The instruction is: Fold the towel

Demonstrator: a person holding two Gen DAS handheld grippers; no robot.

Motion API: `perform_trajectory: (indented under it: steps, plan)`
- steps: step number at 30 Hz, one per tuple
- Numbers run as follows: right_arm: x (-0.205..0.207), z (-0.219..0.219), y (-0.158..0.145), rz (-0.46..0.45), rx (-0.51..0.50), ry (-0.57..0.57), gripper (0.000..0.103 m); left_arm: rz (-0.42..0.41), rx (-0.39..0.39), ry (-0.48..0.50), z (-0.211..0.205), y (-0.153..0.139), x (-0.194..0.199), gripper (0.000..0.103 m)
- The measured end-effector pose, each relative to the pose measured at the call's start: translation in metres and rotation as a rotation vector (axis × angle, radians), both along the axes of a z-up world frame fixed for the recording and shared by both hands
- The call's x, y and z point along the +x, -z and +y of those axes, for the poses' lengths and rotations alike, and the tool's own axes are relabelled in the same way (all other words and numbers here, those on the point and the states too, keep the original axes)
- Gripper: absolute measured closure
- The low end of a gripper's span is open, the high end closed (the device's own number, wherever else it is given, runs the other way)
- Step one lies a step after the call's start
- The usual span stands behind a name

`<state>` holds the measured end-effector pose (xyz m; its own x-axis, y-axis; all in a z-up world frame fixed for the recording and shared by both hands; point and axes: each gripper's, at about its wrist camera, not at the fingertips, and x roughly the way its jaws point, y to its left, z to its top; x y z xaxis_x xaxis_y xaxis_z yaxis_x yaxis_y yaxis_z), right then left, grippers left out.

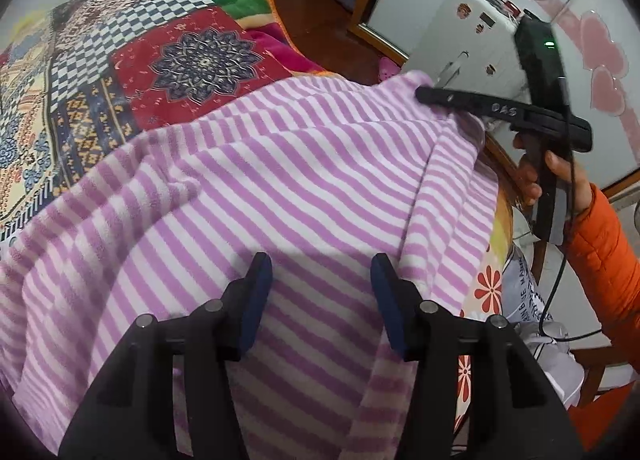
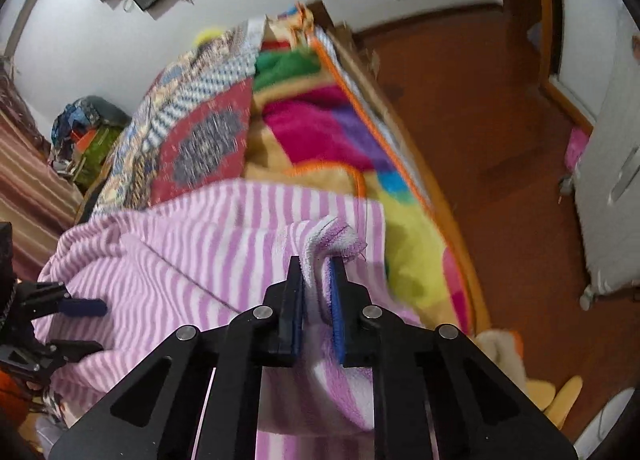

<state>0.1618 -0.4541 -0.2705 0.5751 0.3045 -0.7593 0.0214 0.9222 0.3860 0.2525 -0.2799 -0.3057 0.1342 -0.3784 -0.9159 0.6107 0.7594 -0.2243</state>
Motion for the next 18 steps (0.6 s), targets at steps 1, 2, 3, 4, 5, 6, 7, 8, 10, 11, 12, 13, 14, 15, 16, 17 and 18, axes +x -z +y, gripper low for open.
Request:
perform_trajectory:
  steps: [1, 2, 3, 4, 5, 6, 7, 8, 10, 11, 12, 13, 14, 15, 16, 17, 18]
  plan:
    - [0.0, 0.0, -0.007, -0.027, -0.012, 0.006, 0.092, -0.001, -0.004, -0.01, 0.001, -0.003, 0.002, 0.051]
    - [0.001, 0.001, -0.016, -0.062, -0.025, 0.01, 0.092, -0.006, -0.011, -0.024, 0.004, -0.008, 0.005, 0.051]
    - [0.002, 0.001, -0.021, -0.079, -0.036, 0.012, 0.093, -0.016, -0.014, -0.033, 0.006, -0.011, 0.008, 0.051]
    - [0.004, 0.002, -0.029, -0.106, -0.057, 0.021, 0.092, -0.033, -0.019, -0.049, 0.009, -0.018, 0.012, 0.051]
    - [0.007, 0.003, -0.032, -0.119, -0.068, 0.026, 0.093, -0.046, -0.021, -0.062, 0.012, -0.023, 0.015, 0.051]
    - [0.011, 0.002, -0.038, -0.136, -0.082, 0.036, 0.093, -0.064, -0.025, -0.083, 0.017, -0.029, 0.019, 0.051]
    - [0.015, 0.001, -0.04, -0.145, -0.093, 0.046, 0.093, -0.077, -0.029, -0.099, 0.021, -0.034, 0.023, 0.051]
    - [0.021, -0.001, -0.042, -0.149, -0.097, 0.055, 0.093, -0.098, -0.032, -0.122, 0.028, -0.041, 0.027, 0.051]
    - [0.035, -0.006, -0.038, -0.135, -0.093, 0.066, 0.093, -0.129, -0.024, -0.151, 0.037, -0.048, 0.033, 0.051]
    - [0.039, -0.006, -0.035, -0.123, -0.096, 0.065, 0.093, -0.144, -0.02, -0.172, 0.044, -0.051, 0.035, 0.051]
    - [0.045, -0.006, -0.03, -0.106, -0.105, 0.064, 0.092, -0.147, -0.019, -0.184, 0.049, -0.053, 0.037, 0.051]
    - [0.054, -0.005, -0.022, -0.078, -0.113, 0.063, 0.092, -0.148, -0.018, -0.196, 0.054, -0.053, 0.038, 0.051]
    - [0.058, -0.005, -0.016, -0.056, -0.115, 0.061, 0.092, -0.147, -0.016, -0.209, 0.061, -0.054, 0.039, 0.051]
    - [0.064, -0.003, -0.007, -0.021, -0.116, 0.055, 0.088, -0.144, -0.013, -0.219, 0.066, -0.054, 0.039, 0.051]
    - [0.065, -0.004, -0.002, 0.006, -0.126, 0.053, 0.087, -0.14, -0.009, -0.224, 0.07, -0.053, 0.039, 0.051]
    - [0.067, -0.002, 0.005, 0.043, -0.147, 0.051, 0.085, -0.135, -0.005, -0.229, 0.073, -0.051, 0.039, 0.051]
    - [0.07, 0.001, 0.012, 0.086, -0.171, 0.051, 0.08, -0.129, 0.0, -0.23, 0.075, -0.049, 0.039, 0.051]
